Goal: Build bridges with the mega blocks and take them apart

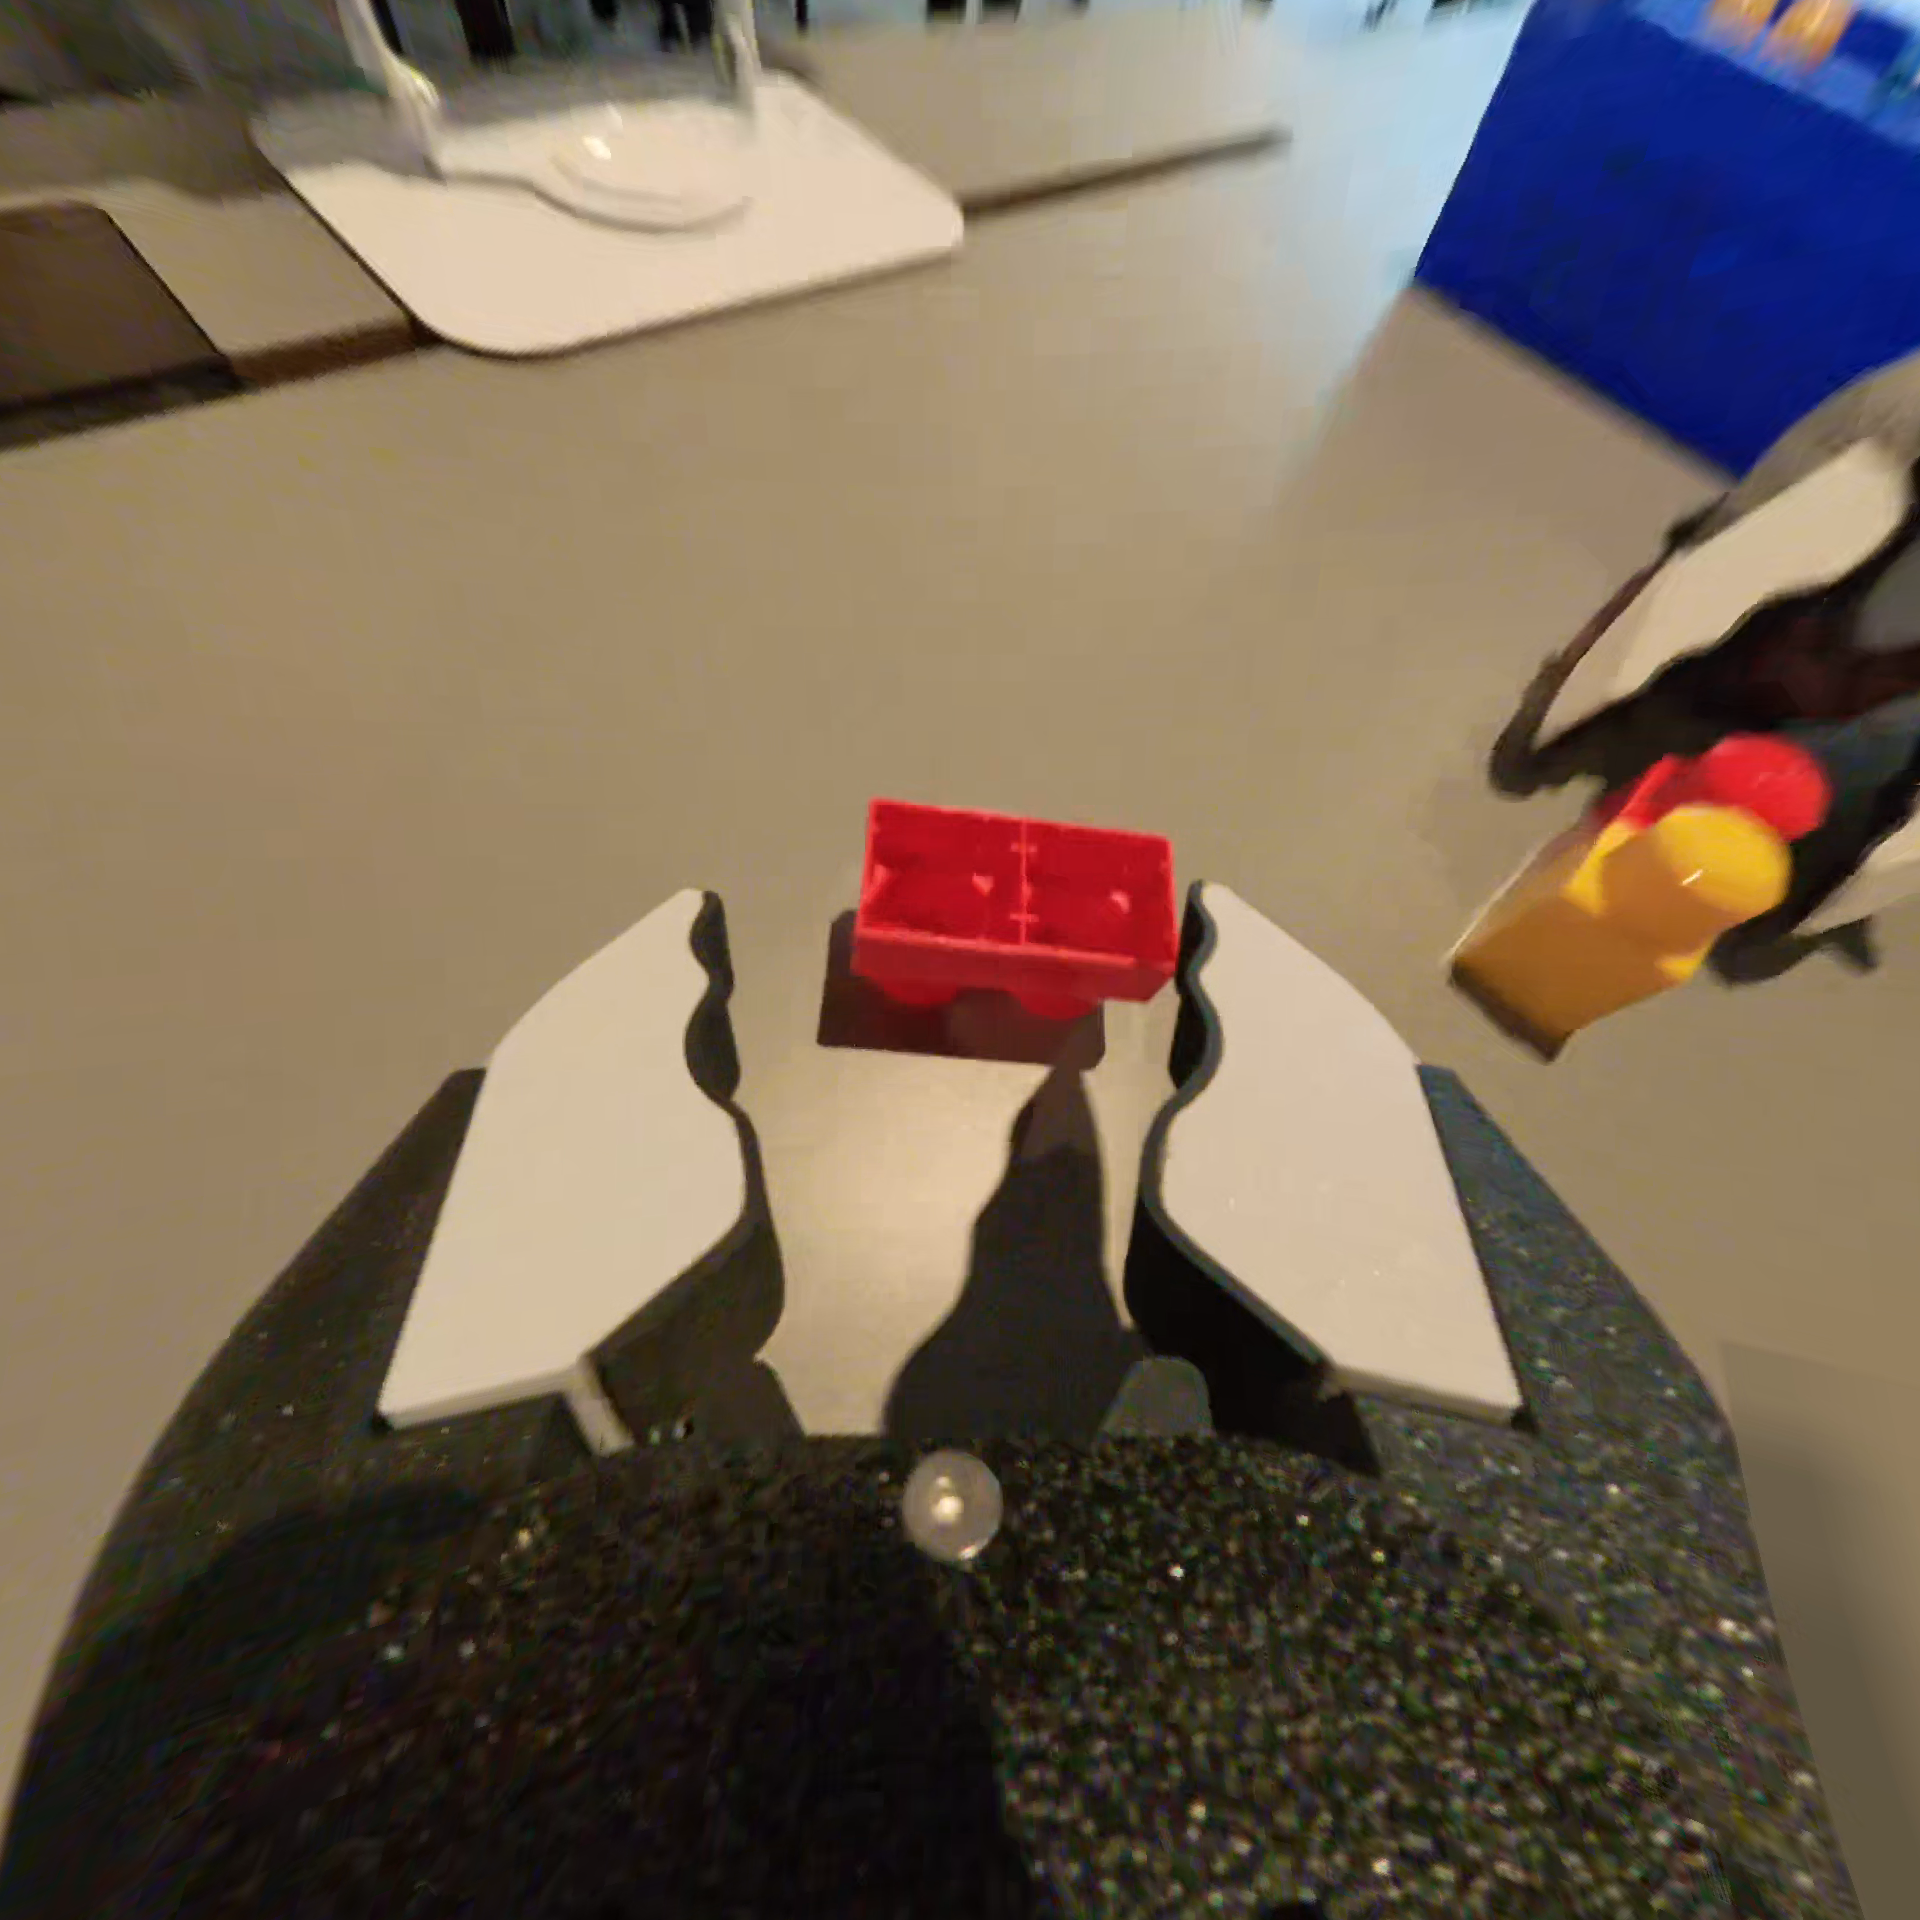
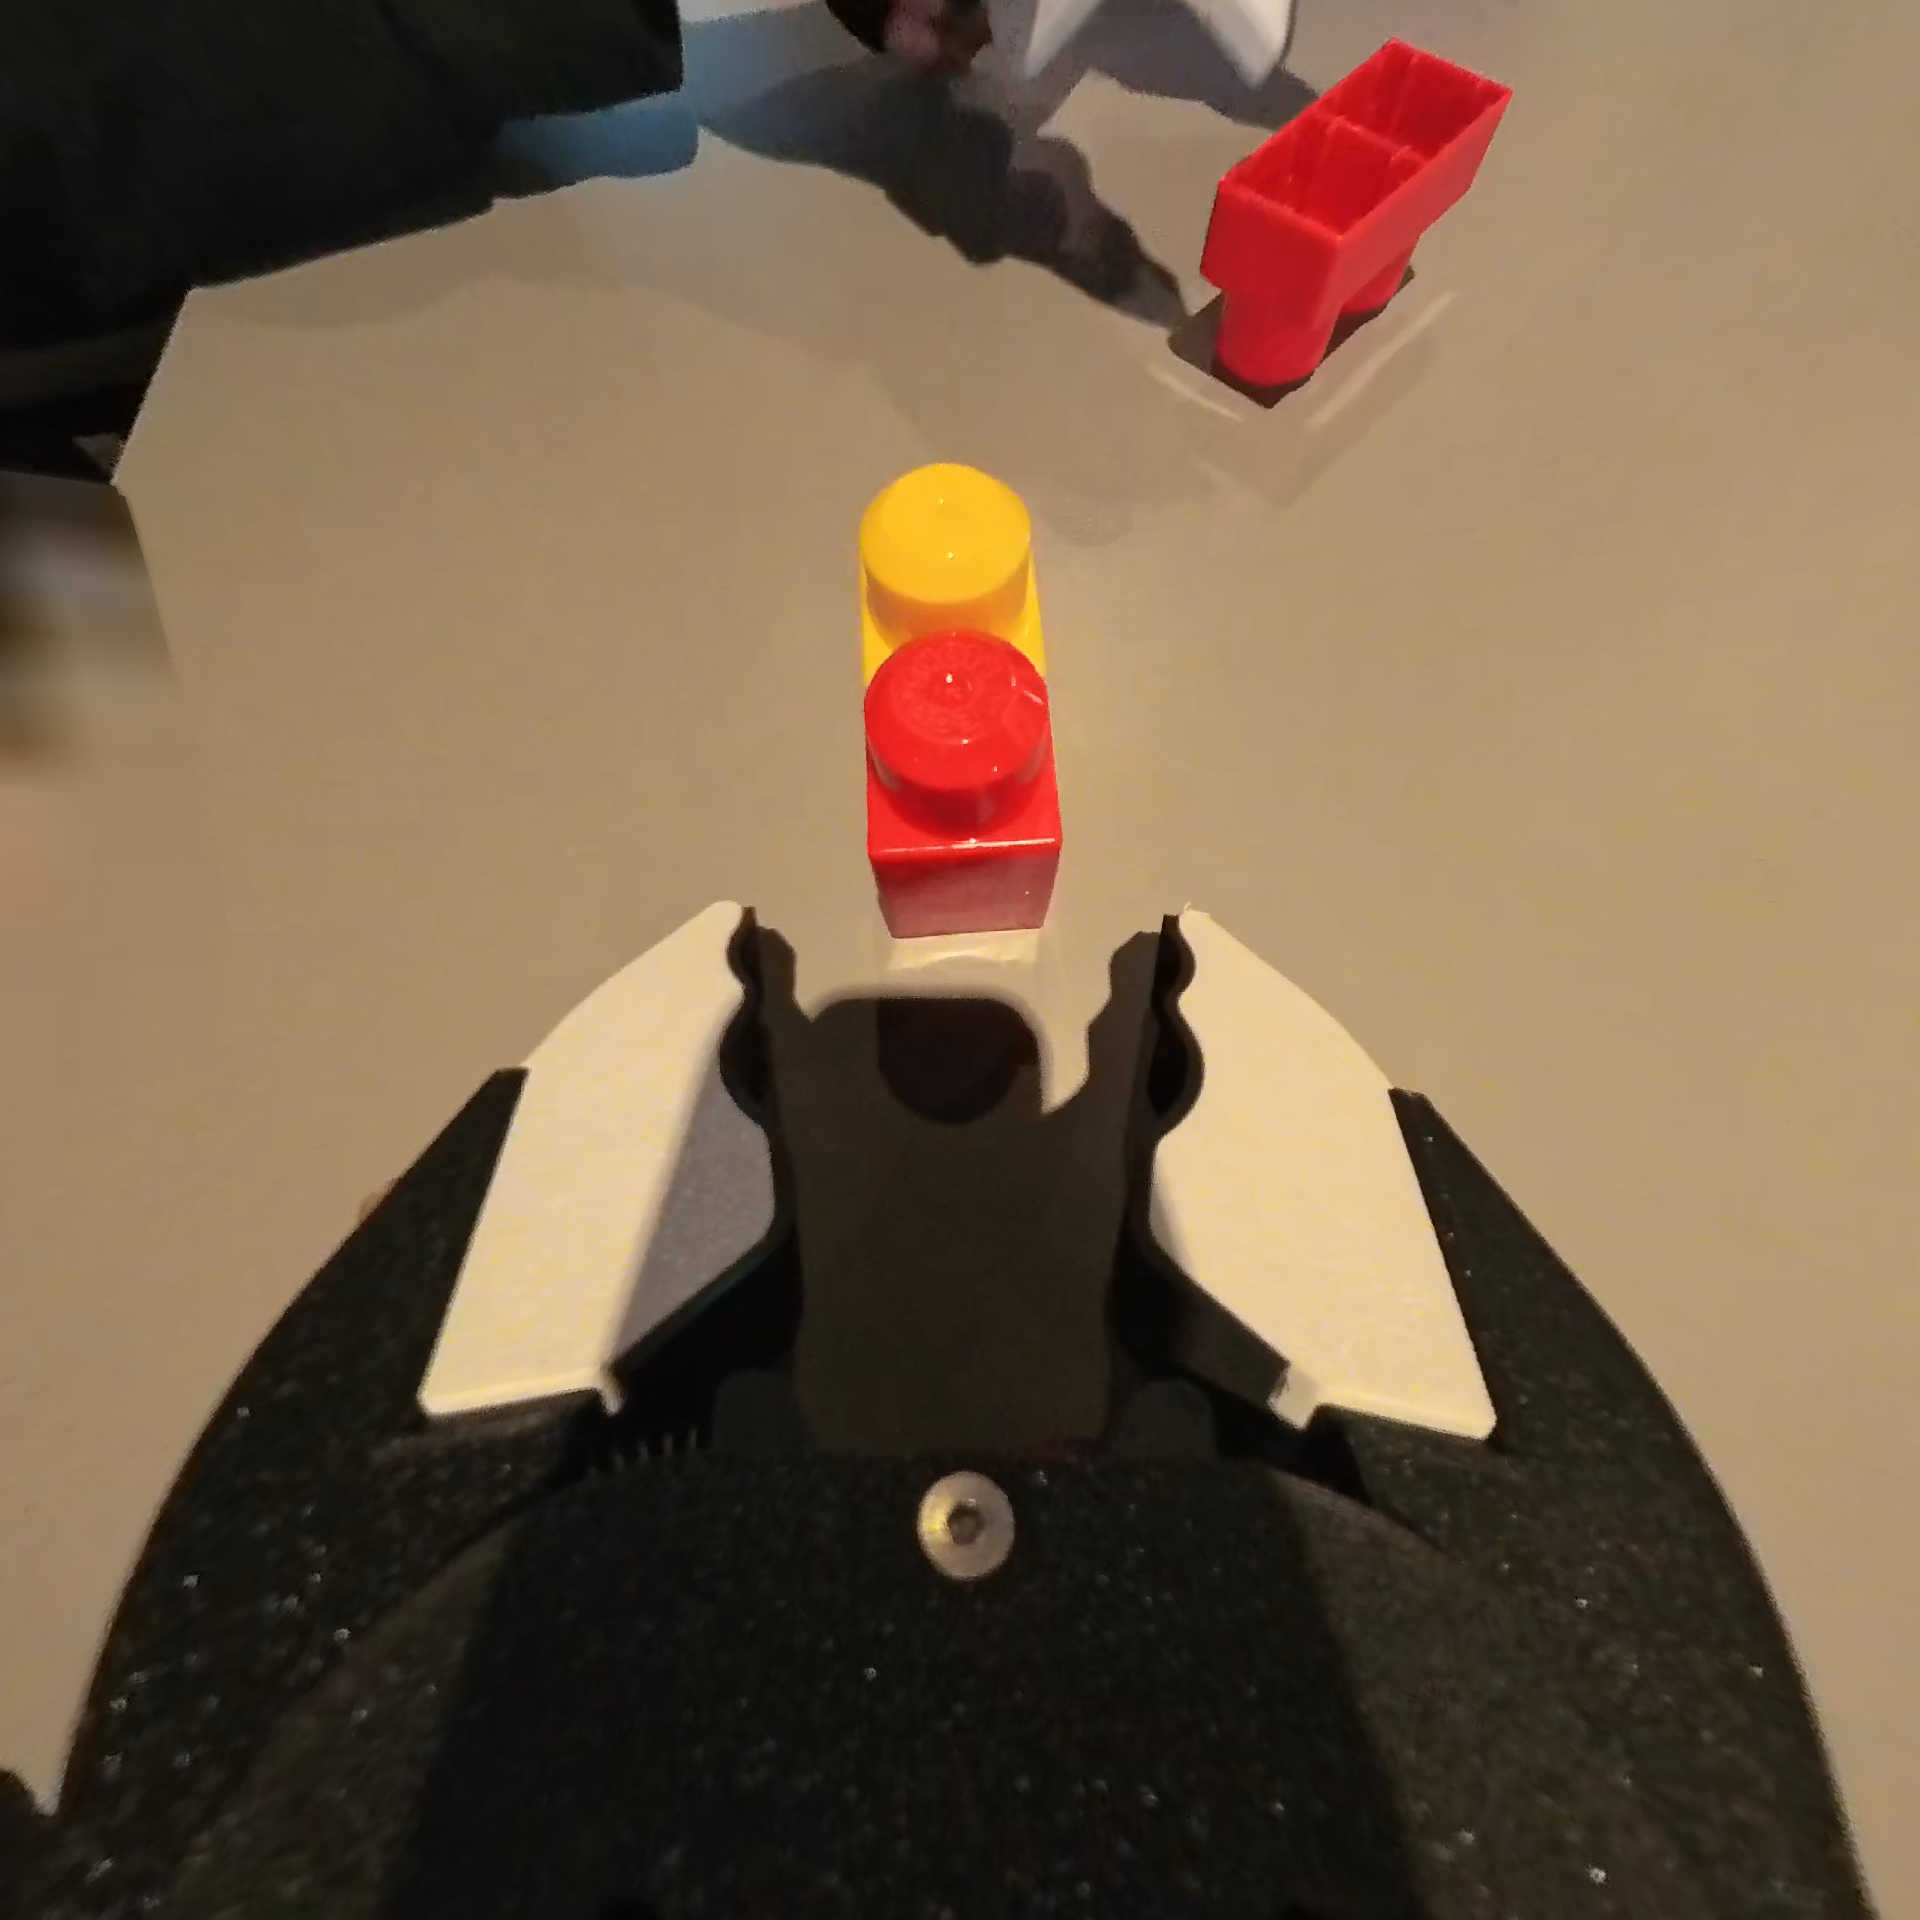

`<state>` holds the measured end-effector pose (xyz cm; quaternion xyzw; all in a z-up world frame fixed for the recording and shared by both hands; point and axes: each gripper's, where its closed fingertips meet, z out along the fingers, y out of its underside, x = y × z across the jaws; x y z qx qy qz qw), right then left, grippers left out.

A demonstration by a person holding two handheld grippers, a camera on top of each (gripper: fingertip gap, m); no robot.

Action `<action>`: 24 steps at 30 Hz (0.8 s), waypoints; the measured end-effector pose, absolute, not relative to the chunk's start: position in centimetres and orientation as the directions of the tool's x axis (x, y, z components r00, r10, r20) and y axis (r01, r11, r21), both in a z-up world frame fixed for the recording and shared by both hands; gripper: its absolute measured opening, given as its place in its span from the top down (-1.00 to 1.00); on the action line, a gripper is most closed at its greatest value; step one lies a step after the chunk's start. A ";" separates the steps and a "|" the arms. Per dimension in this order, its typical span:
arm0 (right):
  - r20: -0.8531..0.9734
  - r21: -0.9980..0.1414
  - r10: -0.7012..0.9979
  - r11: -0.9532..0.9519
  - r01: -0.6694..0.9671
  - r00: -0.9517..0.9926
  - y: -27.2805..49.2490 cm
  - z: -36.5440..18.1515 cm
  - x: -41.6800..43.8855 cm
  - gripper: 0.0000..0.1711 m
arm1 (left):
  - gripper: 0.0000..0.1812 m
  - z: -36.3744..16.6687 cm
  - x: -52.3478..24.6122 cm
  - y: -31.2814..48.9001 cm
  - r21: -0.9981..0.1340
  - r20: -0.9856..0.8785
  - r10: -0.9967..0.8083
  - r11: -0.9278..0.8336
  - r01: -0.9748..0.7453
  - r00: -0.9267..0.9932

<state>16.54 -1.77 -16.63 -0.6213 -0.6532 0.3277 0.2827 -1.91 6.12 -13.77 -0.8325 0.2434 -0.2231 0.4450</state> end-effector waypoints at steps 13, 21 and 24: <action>-0.035 -0.771 0.998 0.010 0.636 -0.058 -1.6 -16.9 16.5 0.18 | 0.79 -13.2 0.3 5.7 -0.834 -0.149 -0.669 -0.311 -0.457 0.728; -0.033 -0.767 0.998 0.010 0.641 -0.054 -1.5 -17.0 16.5 0.19 | 0.86 -15.9 -0.4 5.8 -0.749 -0.098 -0.659 -0.444 -0.491 0.746; -0.033 -0.767 0.998 0.008 0.642 -0.053 -1.5 -17.0 16.5 0.20 | 0.85 -17.7 -1.2 5.5 -0.681 -0.092 -0.647 -0.514 -0.522 0.757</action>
